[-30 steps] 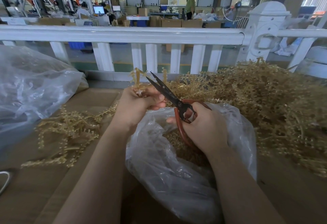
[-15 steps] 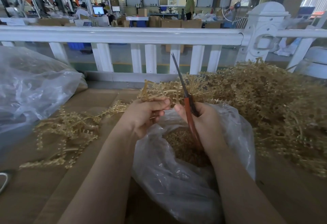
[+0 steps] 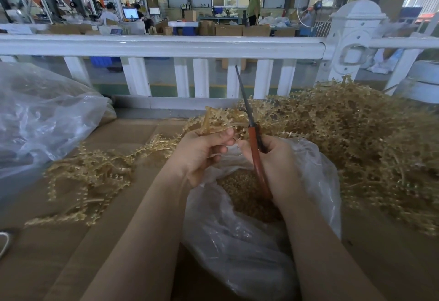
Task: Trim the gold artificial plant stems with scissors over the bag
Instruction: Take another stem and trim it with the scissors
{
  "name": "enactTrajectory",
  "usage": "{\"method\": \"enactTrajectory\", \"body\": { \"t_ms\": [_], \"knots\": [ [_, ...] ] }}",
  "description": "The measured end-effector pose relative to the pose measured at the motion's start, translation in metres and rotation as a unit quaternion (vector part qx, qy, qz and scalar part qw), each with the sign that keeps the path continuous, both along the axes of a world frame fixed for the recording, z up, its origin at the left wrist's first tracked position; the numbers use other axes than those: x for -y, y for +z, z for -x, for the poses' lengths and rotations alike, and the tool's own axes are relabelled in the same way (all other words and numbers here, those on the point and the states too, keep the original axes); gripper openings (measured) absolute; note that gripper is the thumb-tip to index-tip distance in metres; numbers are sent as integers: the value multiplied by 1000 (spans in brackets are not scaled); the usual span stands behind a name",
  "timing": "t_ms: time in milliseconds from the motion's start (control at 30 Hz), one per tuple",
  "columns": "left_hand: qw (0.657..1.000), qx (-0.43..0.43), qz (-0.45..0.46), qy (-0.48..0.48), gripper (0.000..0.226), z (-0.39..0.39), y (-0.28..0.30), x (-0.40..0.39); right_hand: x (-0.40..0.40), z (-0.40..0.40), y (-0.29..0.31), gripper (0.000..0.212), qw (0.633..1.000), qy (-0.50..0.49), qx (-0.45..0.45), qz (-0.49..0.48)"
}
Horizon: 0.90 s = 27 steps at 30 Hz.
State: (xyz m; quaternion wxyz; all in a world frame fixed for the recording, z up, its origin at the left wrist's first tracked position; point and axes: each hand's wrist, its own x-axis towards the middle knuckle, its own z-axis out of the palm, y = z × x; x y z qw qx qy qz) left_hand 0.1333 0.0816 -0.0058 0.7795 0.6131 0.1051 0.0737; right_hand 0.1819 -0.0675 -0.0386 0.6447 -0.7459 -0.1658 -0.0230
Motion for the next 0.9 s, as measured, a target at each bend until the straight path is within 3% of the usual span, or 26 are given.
{"method": "enactTrajectory", "body": {
  "t_ms": [100,233,300,400,667,900],
  "knots": [
    [999,13,-20,43,6,-1,1,-1,1,1,-2,36,999,-1,47,23],
    [994,31,-30,97,14,-2,3,-7,4,1,-4,48,983,-31,106,148],
    [993,42,-29,109,6,-1,5,-11,4,1,-5,47,969,-45,142,196],
    [990,57,-23,125,10,0,7,-18,3,2,-8,46,951,-68,182,242],
    [993,76,-12,91,38,4,9,-18,5,1,-6,54,931,-77,207,291],
    [994,78,-32,68,30,5,7,-20,7,0,-6,60,926,-91,216,297]
  ]
}}
